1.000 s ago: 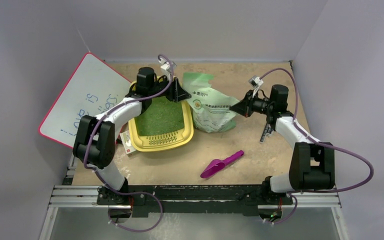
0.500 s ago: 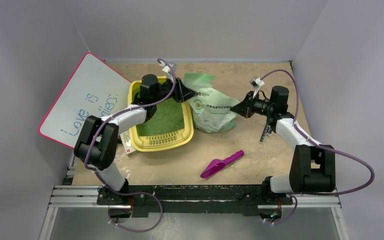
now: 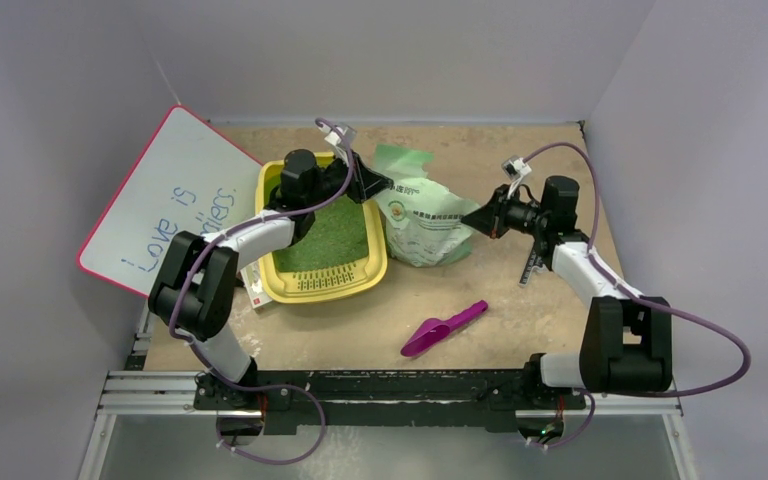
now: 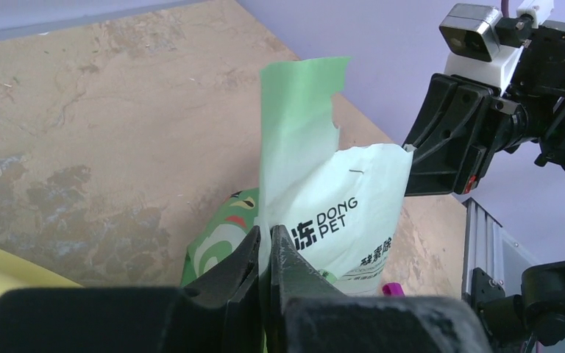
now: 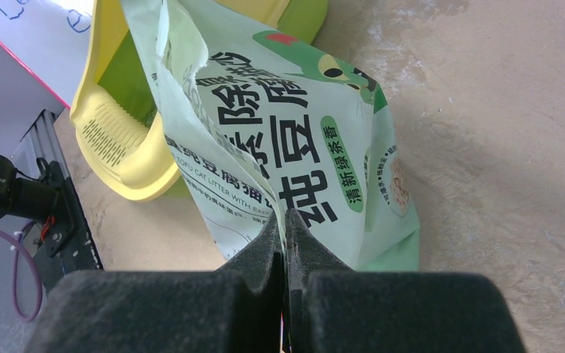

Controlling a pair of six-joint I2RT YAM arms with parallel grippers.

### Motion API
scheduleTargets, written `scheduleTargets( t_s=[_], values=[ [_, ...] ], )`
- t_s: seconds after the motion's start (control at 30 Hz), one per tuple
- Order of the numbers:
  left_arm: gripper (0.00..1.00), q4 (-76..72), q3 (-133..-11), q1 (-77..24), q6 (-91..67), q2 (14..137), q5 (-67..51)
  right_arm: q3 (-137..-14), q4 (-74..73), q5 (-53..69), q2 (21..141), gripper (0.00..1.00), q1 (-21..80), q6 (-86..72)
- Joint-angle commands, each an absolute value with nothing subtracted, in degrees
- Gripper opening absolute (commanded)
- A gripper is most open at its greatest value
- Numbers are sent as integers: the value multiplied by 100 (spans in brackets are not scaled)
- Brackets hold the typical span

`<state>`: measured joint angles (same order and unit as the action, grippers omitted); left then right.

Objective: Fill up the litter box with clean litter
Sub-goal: Close the cat litter bag at the center of the board.

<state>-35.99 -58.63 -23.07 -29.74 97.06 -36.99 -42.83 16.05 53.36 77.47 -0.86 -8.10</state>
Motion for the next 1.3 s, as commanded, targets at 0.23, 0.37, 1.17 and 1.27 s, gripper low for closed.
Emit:
scheduleTargets(
  t_s=[0.23,0.37,1.17,1.27],
  values=[
    [0,-4111,-5743,-2338,-2861,9388,-3590,-4246,1847,5138,7435,0,-123,-711],
    [0,-4189,-5744,-2338,-2999,9421,-3616,-4282,1770,5103,7421,6,-127,-699],
    [0,-3921,-5821,-2382,-3003,9377,-3673,-4737,2159,5697,7832,63,-71,-736],
    [0,-3949,-5785,-2382,-3037,9328,-3640,-4785,2124,5723,7930,65,-45,-690]
  ],
)
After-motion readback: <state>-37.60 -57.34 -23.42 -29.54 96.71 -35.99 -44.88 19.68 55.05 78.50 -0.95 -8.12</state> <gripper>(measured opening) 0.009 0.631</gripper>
